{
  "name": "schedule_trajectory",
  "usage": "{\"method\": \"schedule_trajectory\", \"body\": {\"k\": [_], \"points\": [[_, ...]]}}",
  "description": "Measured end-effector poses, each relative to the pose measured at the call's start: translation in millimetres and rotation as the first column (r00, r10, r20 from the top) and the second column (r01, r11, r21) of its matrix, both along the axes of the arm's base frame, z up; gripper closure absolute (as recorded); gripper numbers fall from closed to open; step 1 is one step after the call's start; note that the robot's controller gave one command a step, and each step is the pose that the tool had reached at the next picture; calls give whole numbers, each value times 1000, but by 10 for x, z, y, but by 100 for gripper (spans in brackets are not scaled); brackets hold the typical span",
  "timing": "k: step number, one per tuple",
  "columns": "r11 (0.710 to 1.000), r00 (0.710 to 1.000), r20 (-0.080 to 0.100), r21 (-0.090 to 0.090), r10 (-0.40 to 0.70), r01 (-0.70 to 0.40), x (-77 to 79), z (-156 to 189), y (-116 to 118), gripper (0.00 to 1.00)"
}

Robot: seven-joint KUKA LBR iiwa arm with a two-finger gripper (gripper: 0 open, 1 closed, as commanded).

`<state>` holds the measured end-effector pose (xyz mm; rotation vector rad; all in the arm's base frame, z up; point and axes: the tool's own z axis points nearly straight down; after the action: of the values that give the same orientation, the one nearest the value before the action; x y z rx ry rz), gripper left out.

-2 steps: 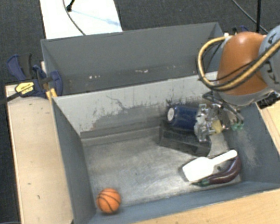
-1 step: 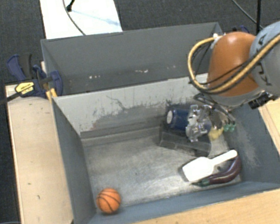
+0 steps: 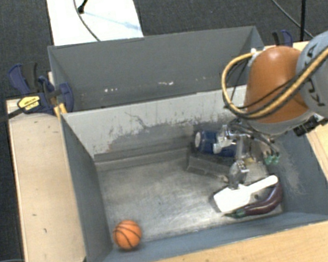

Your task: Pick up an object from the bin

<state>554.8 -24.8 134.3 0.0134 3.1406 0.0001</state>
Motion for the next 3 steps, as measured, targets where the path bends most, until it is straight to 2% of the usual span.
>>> {"method": "schedule_trajectory", "body": {"k": [1, 2, 3], "points": [[1000, 1000, 1, 0, 1, -1, 8, -4, 4, 0], [999, 999, -18, 9, -32, 32, 161, -131, -65, 0], [996, 994, -70, 13, -87, 89, 174, -446, -211, 0]]}}
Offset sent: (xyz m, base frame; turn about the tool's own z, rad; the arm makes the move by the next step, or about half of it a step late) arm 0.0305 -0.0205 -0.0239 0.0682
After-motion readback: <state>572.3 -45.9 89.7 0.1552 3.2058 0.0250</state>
